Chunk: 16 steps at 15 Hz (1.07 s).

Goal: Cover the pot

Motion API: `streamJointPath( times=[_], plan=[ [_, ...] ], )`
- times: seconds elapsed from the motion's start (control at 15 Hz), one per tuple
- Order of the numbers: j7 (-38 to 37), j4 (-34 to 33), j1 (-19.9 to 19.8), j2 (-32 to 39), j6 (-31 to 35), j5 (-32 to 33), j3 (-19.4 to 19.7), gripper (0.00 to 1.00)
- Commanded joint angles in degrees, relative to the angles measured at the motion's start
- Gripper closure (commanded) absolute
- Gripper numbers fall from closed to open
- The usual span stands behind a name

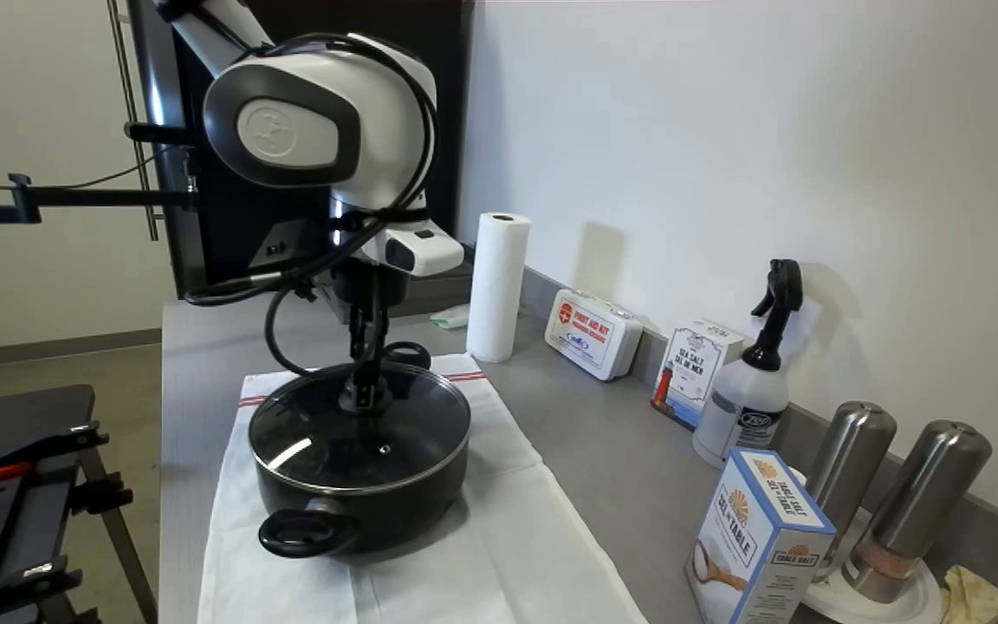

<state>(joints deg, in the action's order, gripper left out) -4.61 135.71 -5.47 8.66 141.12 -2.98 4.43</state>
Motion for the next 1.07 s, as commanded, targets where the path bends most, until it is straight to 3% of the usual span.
streamJointPath(
  times=[0.0,0.13,0.2,0.27,0.33,0.53,1.0],
  plan=[
    [1.37,-0.25,0.01,-0.33,-1.28,-1.83,-0.19,0.75],
    [1.18,-0.24,0.09,-0.35,-1.17,-1.61,-0.18,0.75],
    [1.25,-0.18,0.11,-0.45,-1.10,-1.68,-0.22,0.54],
    [1.20,-0.09,0.15,-0.54,-1.03,-1.60,-0.23,0.25],
    [1.01,0.17,0.22,-0.79,-0.68,-1.56,-0.25,0.23],
    [0.24,1.01,0.69,-2.00,-0.04,-0.68,-0.34,0.03],
    [-0.74,5.94,2.61,-10.93,1.38,1.08,-1.60,0.00]
  ],
)
